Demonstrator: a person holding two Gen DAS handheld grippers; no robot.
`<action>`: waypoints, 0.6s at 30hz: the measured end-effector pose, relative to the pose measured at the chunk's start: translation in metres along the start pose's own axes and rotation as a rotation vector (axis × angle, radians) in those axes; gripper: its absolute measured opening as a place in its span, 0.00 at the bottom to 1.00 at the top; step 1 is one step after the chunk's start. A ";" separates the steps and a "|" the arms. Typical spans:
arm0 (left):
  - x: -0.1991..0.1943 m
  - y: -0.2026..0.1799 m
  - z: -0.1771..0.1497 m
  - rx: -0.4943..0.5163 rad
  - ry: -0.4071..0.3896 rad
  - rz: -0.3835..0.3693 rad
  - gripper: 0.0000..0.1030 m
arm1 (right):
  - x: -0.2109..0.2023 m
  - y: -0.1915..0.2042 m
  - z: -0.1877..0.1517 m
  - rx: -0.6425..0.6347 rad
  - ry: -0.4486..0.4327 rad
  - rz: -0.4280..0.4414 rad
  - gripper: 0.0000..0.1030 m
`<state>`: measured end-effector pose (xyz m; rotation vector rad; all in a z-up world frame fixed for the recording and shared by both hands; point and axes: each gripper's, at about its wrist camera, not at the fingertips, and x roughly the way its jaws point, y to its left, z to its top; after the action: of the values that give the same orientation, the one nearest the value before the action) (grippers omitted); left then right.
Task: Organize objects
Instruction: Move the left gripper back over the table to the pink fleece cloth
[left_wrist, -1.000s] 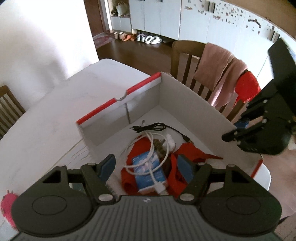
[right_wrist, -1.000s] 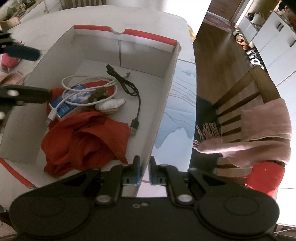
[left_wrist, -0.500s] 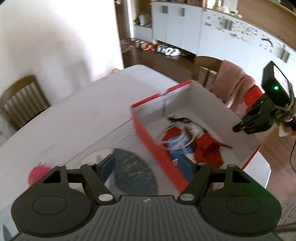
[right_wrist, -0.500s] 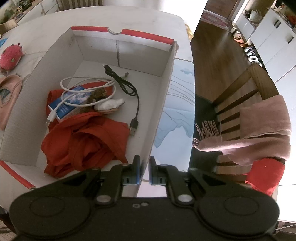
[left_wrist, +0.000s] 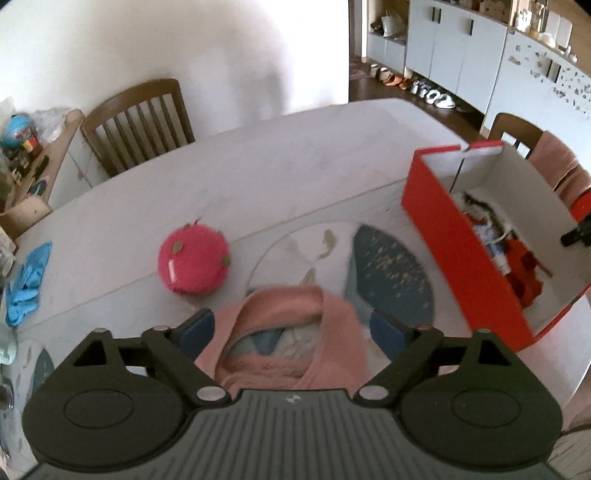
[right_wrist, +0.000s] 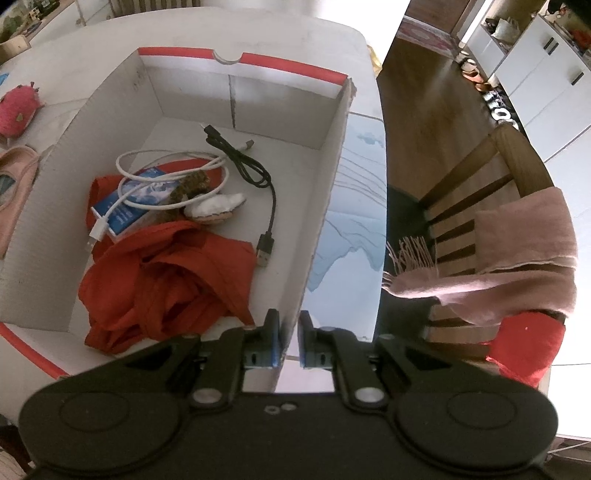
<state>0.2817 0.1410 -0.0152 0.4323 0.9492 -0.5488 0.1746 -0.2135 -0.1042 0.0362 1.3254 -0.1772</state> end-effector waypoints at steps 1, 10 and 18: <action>0.003 0.000 -0.003 0.006 0.002 -0.001 0.95 | 0.000 0.000 0.000 0.002 0.001 -0.001 0.09; 0.040 -0.009 -0.043 0.063 0.072 -0.014 0.97 | 0.002 0.002 -0.002 0.010 0.011 -0.014 0.09; 0.071 -0.022 -0.065 0.148 0.139 -0.019 0.96 | 0.002 0.004 -0.002 0.009 0.015 -0.022 0.09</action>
<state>0.2598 0.1437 -0.1117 0.6009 1.0507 -0.6147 0.1740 -0.2093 -0.1073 0.0306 1.3405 -0.2014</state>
